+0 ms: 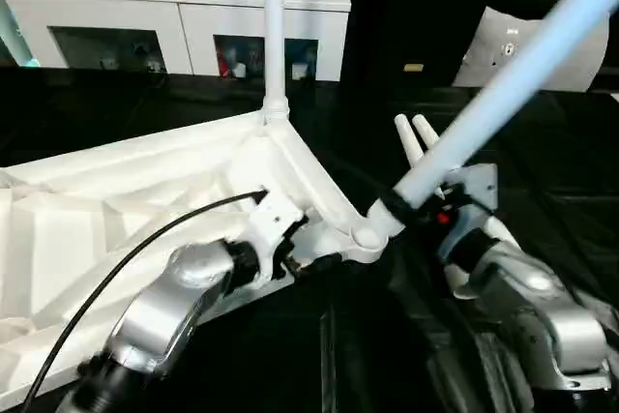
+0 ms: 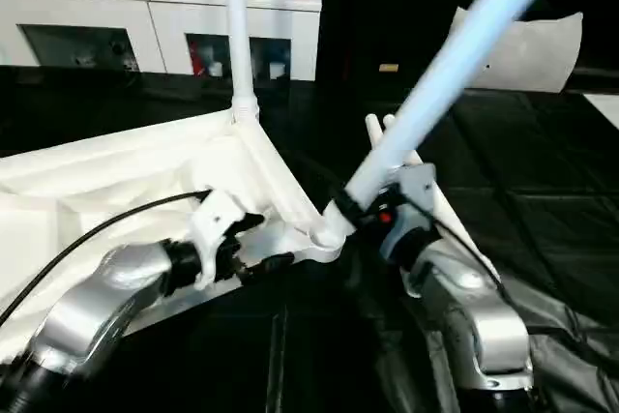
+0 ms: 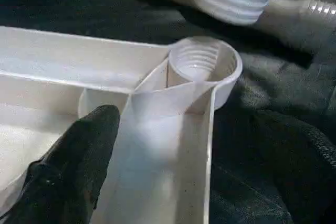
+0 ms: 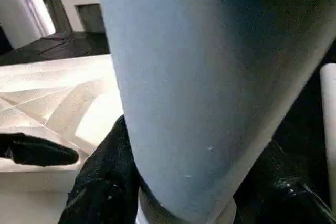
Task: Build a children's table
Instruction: Insert table leg to table base
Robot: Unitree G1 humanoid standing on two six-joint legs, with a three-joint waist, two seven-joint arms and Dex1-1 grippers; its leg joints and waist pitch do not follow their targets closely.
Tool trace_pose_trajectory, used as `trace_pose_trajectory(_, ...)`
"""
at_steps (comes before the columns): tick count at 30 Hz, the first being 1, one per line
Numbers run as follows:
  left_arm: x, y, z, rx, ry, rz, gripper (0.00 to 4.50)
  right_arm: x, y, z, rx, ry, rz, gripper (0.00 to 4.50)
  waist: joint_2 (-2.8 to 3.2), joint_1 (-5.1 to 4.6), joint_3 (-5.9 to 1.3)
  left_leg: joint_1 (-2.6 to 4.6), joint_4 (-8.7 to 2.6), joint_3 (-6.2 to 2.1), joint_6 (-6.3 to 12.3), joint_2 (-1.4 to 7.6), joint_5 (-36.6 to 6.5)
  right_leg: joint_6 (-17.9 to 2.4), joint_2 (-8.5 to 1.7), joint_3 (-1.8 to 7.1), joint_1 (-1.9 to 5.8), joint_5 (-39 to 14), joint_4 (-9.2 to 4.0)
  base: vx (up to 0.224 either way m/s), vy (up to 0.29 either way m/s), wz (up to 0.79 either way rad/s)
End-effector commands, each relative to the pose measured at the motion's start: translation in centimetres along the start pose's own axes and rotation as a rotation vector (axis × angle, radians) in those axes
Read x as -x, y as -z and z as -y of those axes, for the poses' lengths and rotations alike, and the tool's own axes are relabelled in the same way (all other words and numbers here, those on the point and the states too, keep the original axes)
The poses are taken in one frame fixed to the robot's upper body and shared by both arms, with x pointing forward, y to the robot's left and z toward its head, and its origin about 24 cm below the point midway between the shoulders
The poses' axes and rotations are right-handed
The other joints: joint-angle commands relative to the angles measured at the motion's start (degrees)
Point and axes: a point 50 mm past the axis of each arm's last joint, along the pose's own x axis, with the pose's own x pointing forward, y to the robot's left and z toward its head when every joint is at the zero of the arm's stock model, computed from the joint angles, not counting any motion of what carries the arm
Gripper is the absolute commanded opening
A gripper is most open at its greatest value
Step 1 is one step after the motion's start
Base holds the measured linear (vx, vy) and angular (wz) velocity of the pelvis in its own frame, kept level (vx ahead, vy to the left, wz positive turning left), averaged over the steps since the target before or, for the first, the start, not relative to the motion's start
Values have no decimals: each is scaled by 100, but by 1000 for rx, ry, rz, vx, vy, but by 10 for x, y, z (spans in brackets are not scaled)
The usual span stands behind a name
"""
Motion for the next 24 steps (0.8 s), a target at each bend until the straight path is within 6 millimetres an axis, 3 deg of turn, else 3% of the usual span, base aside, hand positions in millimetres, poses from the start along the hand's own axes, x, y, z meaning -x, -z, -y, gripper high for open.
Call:
trace_pose_trajectory(1,-2,0,-1,9,27,-36,432,2,-7,1,14,7,8,190,125,35,-310,104,-500,-80,-184,287,-949,-1239,-379,192,231,-314,-386,0,0,0)
trace_pose_trajectory(2,-2,0,-1,12,38,-51,414,3,-7,2,16,12,8,190,71,8,-309,93,-496,-67,-175,291,-942,-1251,-371,193,237,-295,-407,0,0,0)
trace_pose_trajectory(3,-3,0,-1,14,54,-64,414,4,-7,2,17,12,13,190,62,17,-308,89,-493,-60,-149,285,-900,-1259,-375,197,239,-308,-409,0,0,0)
trace_pose_trajectory(4,-3,-1,0,12,73,-68,411,6,-8,3,30,9,23,190,113,25,-307,92,-493,-66,-151,286,-908,-1262,-382,197,234,-347,-406,0,0,0)
trace_pose_trajectory(6,-5,-4,1,16,91,-70,387,9,-8,5,46,3,29,190,95,22,-304,89,-489,-58,-129,293,-886,-1279,-376,198,239,-351,-419,0,0,0)
trace_pose_trajectory(8,-7,-5,1,17,88,-83,364,11,-7,5,48,1,29,190,129,39,-313,84,-477,-55,-82,296,-791,-1325,-379,194,239,-226,-409,0,0,0)
trace_pose_trajectory(12,-11,-3,1,18,74,-106,330,11,-6,3,52,-7,16,190,127,50,-312,79,-477,-49,-5,294,-785,-1336,-373,188,238,-292,-422,0,0,0)
trace_pose_trajectory(18,-16,-1,0,22,46,-131,275,7,-2,-2,96,-25,-35,190,142,53,-305,83,-497,-60,-54,307,-920,-1264,-378,191,226,-528,-446,0,0,0)
trace_pose_trajectory(24,-16,1,-2,2,15,-154,237,5,0,-2,58,-3,-44,190,134,62,-308,68,-494,-61,-41,303,-843,-1260,-380,192,227,-434,-441,0,0,0)
